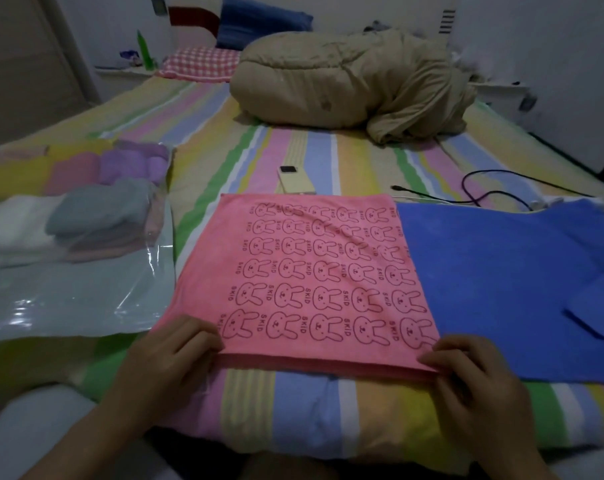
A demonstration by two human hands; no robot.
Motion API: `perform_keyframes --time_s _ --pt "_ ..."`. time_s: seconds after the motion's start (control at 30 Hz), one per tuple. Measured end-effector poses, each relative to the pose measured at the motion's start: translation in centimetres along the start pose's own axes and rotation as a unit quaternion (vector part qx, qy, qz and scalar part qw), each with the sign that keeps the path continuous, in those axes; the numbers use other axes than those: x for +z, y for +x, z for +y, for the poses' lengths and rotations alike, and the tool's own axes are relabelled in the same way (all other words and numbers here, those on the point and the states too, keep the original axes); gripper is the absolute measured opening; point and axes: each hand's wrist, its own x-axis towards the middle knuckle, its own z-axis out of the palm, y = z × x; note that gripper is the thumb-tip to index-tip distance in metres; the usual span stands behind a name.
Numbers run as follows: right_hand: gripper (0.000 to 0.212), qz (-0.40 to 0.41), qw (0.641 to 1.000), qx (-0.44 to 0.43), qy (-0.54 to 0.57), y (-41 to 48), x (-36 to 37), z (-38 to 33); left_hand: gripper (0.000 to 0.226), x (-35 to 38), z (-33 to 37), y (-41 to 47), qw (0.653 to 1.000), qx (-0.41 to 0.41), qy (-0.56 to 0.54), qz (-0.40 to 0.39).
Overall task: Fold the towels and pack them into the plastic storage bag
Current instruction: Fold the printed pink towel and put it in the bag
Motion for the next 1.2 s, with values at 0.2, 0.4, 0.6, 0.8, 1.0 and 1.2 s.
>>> perform_keyframes --time_s 0.2,0.4,0.6,0.8,1.0,1.2 --pt "0.052 -0.034 0.997 -0.059 -0.025 -1.1 0.6 0.8 0.019 0.4 -0.2 -0.2 0.999 0.025 0.015 -0.033" --pt "0.042 -0.052 0.996 -0.067 -0.015 -1.2 0.5 1.6 0.021 0.2 -0.2 -0.1 0.998 0.035 0.013 -0.058" --pt "0.033 -0.110 0.990 -0.085 0.008 -1.0 -0.6 1.8 0.018 -0.8 1.6 0.3 0.993 -0.051 0.021 -0.108" --pt "0.038 -0.093 0.995 -0.007 0.044 0.0 0.0 0.5 0.053 1.0 4.7 3.3 0.988 -0.131 0.046 -0.068" --pt "0.040 -0.050 0.996 -0.011 0.077 1.0 -0.2 0.5 0.054 3.0 9.5 5.8 0.997 -0.031 -0.016 -0.075" --pt "0.033 0.005 0.997 0.052 0.055 2.9 -0.3 0.0 0.029 4.4 9.8 7.1 0.997 -0.051 -0.006 -0.061"
